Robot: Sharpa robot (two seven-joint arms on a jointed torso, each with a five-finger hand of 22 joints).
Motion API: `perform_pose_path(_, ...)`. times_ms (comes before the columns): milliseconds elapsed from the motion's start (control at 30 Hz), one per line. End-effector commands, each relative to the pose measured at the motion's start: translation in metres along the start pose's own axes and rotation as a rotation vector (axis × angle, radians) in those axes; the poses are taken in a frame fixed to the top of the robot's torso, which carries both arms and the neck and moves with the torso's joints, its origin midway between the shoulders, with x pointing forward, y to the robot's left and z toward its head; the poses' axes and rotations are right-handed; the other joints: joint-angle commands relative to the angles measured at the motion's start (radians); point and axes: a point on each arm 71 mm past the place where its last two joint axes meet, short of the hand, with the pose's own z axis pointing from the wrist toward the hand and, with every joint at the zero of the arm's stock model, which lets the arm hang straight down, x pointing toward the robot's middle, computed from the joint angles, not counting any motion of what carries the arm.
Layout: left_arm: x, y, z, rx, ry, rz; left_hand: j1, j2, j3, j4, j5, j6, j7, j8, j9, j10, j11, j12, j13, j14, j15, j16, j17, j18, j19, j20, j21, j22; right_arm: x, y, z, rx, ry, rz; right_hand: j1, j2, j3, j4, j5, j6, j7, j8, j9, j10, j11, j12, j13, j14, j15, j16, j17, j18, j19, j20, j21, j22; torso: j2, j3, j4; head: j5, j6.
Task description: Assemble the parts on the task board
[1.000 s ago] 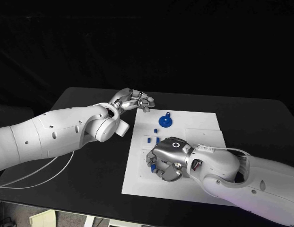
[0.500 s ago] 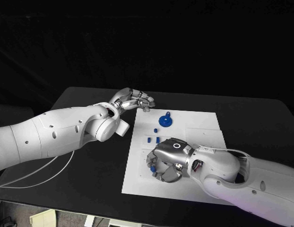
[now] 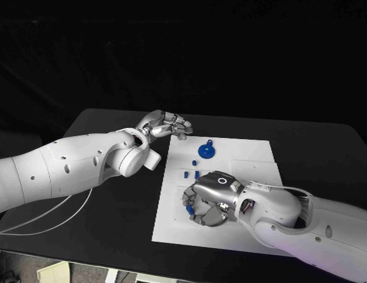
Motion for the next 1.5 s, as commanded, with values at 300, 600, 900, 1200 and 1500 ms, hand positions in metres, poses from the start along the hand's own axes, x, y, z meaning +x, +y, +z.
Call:
perform_pose_path(300, 0.001, -0.001, 0.000, 0.003, 0.011, -0.008, 0.001, 0.005, 0.001, 0.005, 0.005, -0.007, -0.002, 0.006, -0.002, -0.005, 0.000, -0.006, -0.001, 0.002, 0.006, -0.004, 0.002, 0.007, 0.000, 0.004, -0.007, 0.001, -0.004, 0.000, -0.006, -0.016, -0.057, 0.031, 0.007, -0.011, -0.008, 0.009, 0.003, -0.014, 0.003, -0.006, -0.003, -0.013, 0.001, -0.007, -0.004, 0.001, 0.007, 0.002, 0.001, 0.096, -0.002, -0.004, -0.004, 0.014, 0.000, 0.0005, -0.0008, 0.000, 0.001)
perform_pose_path(600, 0.000, 0.000, -0.001, 0.002, 0.008, -0.007, 0.001, 0.005, 0.001, 0.005, 0.005, -0.008, -0.002, 0.006, -0.002, -0.005, 0.000, -0.006, -0.001, 0.002, 0.006, -0.005, 0.003, 0.007, 0.000, 0.004, -0.007, 0.001, -0.016, -0.006, -0.021, -0.003, -0.122, 0.134, -0.022, -0.029, -0.047, 0.026, 0.027, -0.040, 0.014, -0.017, -0.009, -0.039, 0.011, -0.018, -0.015, -0.002, 0.017, 0.005, 0.001, 0.096, -0.001, -0.006, -0.007, 0.014, 0.000, 0.0009, -0.0015, -0.004, 0.005)
perform_pose_path(900, -0.004, 0.000, -0.001, 0.005, -0.002, -0.004, 0.001, 0.005, 0.001, 0.005, 0.005, -0.008, -0.002, 0.006, -0.002, -0.005, 0.000, -0.006, -0.001, 0.002, 0.006, -0.006, 0.004, 0.007, 0.001, 0.004, -0.007, 0.002, -0.047, -0.031, -0.043, 0.085, -0.181, 0.234, -0.011, -0.007, -0.065, 0.031, -0.036, -0.044, 0.010, -0.015, -0.009, 0.092, -0.027, 0.069, 0.031, -0.008, -0.017, 0.002, -0.001, 0.096, -0.005, -0.009, -0.012, 0.014, -0.001, 0.0002, -0.0025, -0.035, 0.018)
perform_pose_path(1200, -0.006, 0.002, 0.001, 0.006, -0.013, 0.000, 0.001, 0.004, 0.000, 0.005, 0.005, -0.007, -0.002, 0.006, -0.002, -0.004, 0.000, -0.006, -0.001, 0.002, 0.006, -0.006, 0.005, 0.007, 0.001, 0.004, -0.008, 0.002, -0.074, -0.088, -0.076, 0.313, -0.098, 0.412, -0.004, 0.002, -0.072, 0.057, -0.107, -0.032, -0.016, -0.010, -0.003, 0.101, -0.056, 0.268, 0.260, -0.003, -0.048, -0.010, 0.001, 0.096, -0.005, -0.007, -0.019, 0.015, -0.004, 0.0003, -0.0042, -0.073, 0.031)
perform_pose_path(1500, -0.002, 0.006, 0.002, -0.003, -0.008, -0.011, -0.001, 0.004, -0.001, 0.006, 0.004, -0.007, -0.002, 0.007, -0.002, -0.004, 0.000, -0.006, -0.001, 0.003, 0.006, -0.008, 0.007, 0.007, 0.001, 0.004, -0.008, 0.002, -0.063, -0.128, -0.112, 0.543, 0.181, 0.577, -0.104, 0.028, -0.089, 0.181, -0.060, -0.025, -0.032, -0.008, 0.023, -0.045, -0.076, 0.700, 0.678, 0.017, -0.067, 0.032, 0.044, 0.096, 0.015, -0.023, 0.015, 0.024, -0.018, 0.0011, -0.0085, -0.104, 0.035)
